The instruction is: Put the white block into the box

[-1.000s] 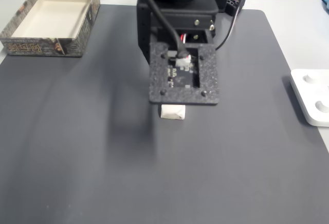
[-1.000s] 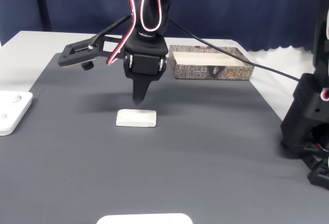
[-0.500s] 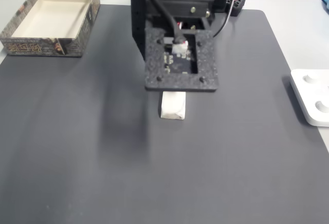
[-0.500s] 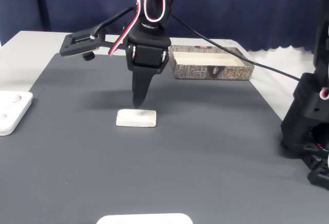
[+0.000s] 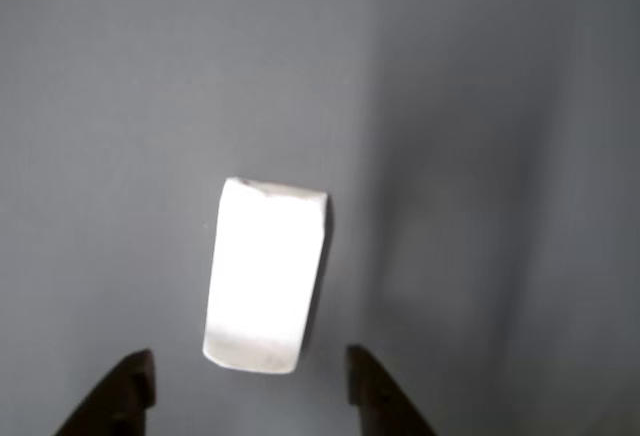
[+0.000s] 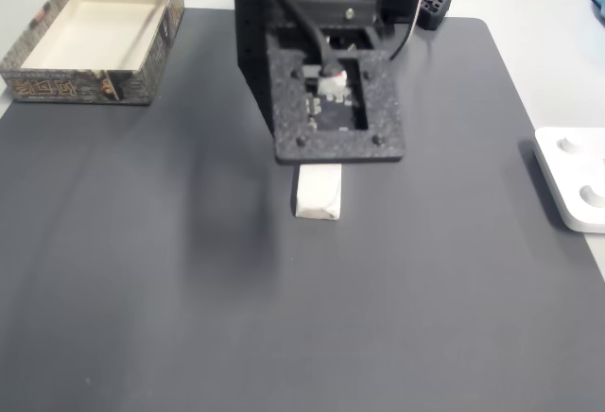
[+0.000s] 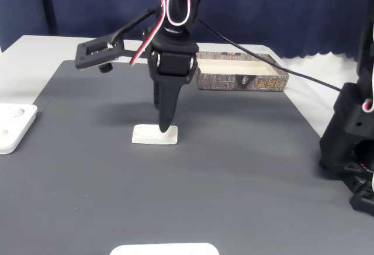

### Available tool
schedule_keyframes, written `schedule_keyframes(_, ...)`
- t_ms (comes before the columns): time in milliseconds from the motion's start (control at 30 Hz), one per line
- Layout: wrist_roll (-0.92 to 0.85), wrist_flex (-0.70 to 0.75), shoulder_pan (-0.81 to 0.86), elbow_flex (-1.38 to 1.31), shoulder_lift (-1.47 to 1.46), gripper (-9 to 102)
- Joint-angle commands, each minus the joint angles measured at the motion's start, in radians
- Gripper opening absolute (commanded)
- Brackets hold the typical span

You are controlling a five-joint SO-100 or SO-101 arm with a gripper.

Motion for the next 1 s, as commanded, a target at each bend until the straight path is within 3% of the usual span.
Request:
schedule_keyframes(0, -0.015, -0.008, 0.020, 0.003, 0.101, 28)
schedule_keyframes(400, -0.104, -0.078, 0.012, 0.054, 0.106, 30)
schedule_keyframes(967, -0.100, -0.192, 0.000, 0.123, 0.138, 30)
